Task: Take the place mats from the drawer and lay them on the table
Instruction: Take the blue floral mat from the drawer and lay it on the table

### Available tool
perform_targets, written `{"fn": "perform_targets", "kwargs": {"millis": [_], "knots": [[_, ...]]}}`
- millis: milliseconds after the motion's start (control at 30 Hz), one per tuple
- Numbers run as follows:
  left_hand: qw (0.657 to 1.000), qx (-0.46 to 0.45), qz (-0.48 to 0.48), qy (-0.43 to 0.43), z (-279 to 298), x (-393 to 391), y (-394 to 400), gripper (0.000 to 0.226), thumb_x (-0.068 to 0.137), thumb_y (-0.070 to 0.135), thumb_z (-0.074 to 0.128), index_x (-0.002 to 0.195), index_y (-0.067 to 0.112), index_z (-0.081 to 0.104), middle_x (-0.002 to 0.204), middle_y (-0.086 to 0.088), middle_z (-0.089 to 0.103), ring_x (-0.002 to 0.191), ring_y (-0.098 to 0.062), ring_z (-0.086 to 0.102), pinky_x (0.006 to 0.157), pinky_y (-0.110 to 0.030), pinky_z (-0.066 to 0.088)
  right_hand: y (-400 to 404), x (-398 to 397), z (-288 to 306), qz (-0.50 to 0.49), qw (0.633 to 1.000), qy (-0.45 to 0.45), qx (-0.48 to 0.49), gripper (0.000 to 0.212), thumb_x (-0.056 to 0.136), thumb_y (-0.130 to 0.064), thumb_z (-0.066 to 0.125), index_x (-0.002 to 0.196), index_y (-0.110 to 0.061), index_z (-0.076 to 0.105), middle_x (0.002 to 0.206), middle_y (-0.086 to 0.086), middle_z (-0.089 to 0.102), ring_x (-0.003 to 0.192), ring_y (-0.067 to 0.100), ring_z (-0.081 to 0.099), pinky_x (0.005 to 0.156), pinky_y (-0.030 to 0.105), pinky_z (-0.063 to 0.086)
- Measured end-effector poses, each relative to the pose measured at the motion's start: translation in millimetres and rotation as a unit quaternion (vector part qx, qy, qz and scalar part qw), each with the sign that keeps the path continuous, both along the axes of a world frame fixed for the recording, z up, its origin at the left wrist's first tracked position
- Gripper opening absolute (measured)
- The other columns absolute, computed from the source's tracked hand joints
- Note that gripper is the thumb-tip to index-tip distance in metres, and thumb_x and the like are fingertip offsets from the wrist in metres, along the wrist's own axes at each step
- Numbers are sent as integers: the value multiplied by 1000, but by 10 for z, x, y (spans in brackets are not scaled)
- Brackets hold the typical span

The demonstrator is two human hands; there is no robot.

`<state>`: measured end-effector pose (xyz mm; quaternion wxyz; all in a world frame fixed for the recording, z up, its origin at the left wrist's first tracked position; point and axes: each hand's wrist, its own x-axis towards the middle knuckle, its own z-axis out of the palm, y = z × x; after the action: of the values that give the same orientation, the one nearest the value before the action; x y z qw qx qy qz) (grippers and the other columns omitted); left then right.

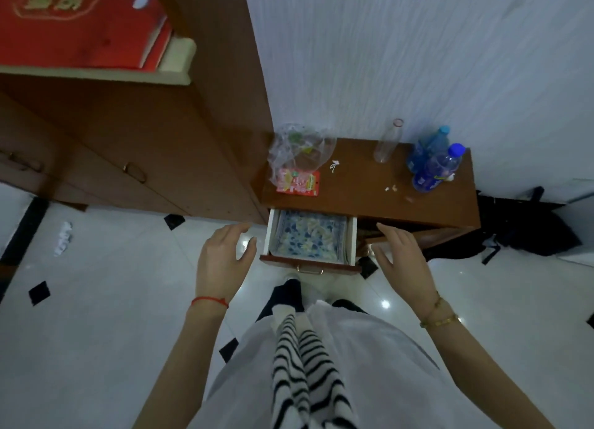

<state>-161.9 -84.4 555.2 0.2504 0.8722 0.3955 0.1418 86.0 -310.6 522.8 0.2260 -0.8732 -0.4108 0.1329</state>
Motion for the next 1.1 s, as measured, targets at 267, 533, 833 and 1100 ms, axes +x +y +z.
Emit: {"fn": "perform_targets", "kwargs": {"millis": [267,533,833,1100], "knots": [[993,-29,-111,14,-407,319,702,35,91,31,54,117,12,65,110,-6,68,100,-22,63,88,-39,53,485,-72,-376,-59,997,38,-30,42,96,-23,56,134,-5,53,128,10,60,119,27,54,102,38,45],[987,-97,-119,54,-1213,571,803,31,91,27,58,117,12,65,112,-6,68,101,-21,62,92,-31,50,564,15,-1124,-87,989,94,-73,42,95,-18,60,134,-3,53,127,15,60,118,31,54,102,38,44],[978,-172,-77,93,-3043,860,733,31,91,20,62,120,8,63,119,-10,65,107,-23,61,91,-21,43,695,188,-2833,-111,975,167,-96,40,96,-17,57,133,-1,52,119,18,62,108,31,58,97,29,42],[970,-198,-33,140,-4203,804,644,38,92,25,62,125,7,61,121,-13,64,107,-27,62,88,-29,50,837,213,-3911,-93,968,200,-121,41,98,-18,55,133,1,50,125,23,57,111,36,59,93,35,47]]}}
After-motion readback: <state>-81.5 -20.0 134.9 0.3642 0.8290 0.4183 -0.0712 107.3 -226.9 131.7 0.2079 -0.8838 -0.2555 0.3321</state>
